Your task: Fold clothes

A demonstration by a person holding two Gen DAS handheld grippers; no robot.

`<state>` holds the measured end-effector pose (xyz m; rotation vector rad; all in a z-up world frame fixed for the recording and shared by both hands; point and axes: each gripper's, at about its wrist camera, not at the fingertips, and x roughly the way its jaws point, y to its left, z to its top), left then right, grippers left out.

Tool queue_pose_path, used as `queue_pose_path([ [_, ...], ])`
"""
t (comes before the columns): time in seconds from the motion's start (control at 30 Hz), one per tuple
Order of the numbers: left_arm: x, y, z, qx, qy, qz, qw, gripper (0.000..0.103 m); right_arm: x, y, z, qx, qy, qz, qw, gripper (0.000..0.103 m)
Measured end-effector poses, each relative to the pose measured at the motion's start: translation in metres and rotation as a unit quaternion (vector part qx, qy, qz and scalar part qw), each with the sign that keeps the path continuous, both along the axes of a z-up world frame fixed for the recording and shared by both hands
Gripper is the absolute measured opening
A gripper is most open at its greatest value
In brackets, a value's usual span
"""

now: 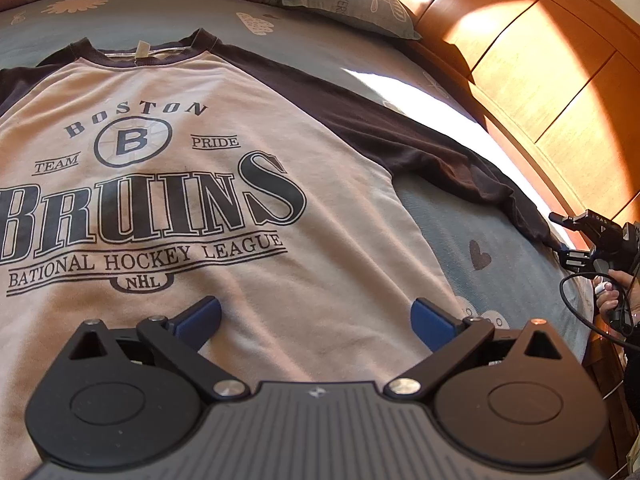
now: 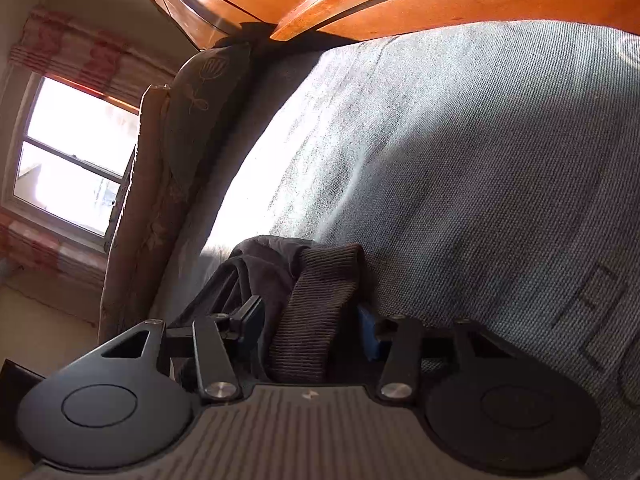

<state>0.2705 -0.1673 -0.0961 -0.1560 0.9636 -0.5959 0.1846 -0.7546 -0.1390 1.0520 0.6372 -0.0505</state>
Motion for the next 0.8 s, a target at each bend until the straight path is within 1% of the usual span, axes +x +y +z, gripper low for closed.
queue_pose_path([
  [0.03,0.0,0.0,0.0,-0.001,0.001,0.0,1.0,0.1,0.004,0.001,0.0,-0.022,0.011,-0.004,1.0,0.01],
  [0.07,0.0,0.001,0.0,-0.001,0.001,0.0,1.0,0.1,0.007,0.002,0.001,-0.043,0.021,-0.008,0.999,0.009],
  [0.1,0.0,0.001,0.001,-0.002,0.002,0.0,1.0,0.1,0.007,0.004,0.003,-0.058,0.015,-0.008,0.998,0.009],
  [0.17,0.0,0.002,0.001,-0.001,0.005,-0.001,1.0,0.1,0.008,0.007,0.014,-0.093,0.017,-0.014,0.995,0.011],
  [0.2,0.0,0.002,0.002,-0.001,0.006,-0.001,1.0,0.1,0.007,0.006,0.023,-0.117,0.012,-0.021,0.993,0.011],
  [0.27,0.0,0.002,0.001,-0.001,0.006,-0.001,1.0,0.1,0.009,-0.007,0.037,-0.129,0.003,-0.042,0.991,0.011],
  [0.37,0.0,0.002,0.001,0.0,0.006,0.0,1.0,0.1,0.013,-0.025,0.053,-0.158,0.006,-0.059,0.986,0.011],
  [0.43,0.0,0.001,0.001,0.002,0.005,0.0,1.0,0.1,0.016,-0.029,0.058,-0.181,0.016,-0.055,0.982,0.011],
  [0.47,0.0,0.001,0.001,0.002,0.005,0.0,1.0,0.1,0.02,-0.027,0.058,-0.2,0.032,-0.053,0.978,0.011],
  [0.5,0.0,0.002,0.001,0.002,0.005,-0.001,1.0,0.1,0.024,-0.026,0.058,-0.218,0.047,-0.052,0.973,0.015],
  [0.53,0.0,0.002,0.001,0.001,0.005,-0.001,1.0,0.1,0.023,-0.025,0.058,-0.225,0.056,-0.061,0.971,0.027],
  [0.6,0.0,0.003,0.002,0.0,0.006,-0.001,1.0,0.1,0.022,-0.023,0.057,-0.238,0.072,-0.079,0.965,0.045],
  [0.67,0.001,0.003,0.001,-0.001,0.007,-0.001,1.0,0.1,0.021,-0.021,0.056,-0.25,0.088,-0.097,0.959,0.046],
  [0.73,0.001,0.002,0.002,0.002,0.006,-0.001,1.0,0.1,0.026,-0.007,0.063,-0.249,0.067,-0.075,0.963,0.048],
  [0.77,0.001,0.0,0.002,0.004,0.005,-0.001,1.0,0.1,0.034,0.006,0.067,-0.257,0.064,-0.055,0.963,0.049],
  [0.8,0.001,0.0,0.002,0.006,0.005,-0.002,1.0,0.1,0.043,0.018,0.07,-0.265,0.06,-0.036,0.962,0.052],
])
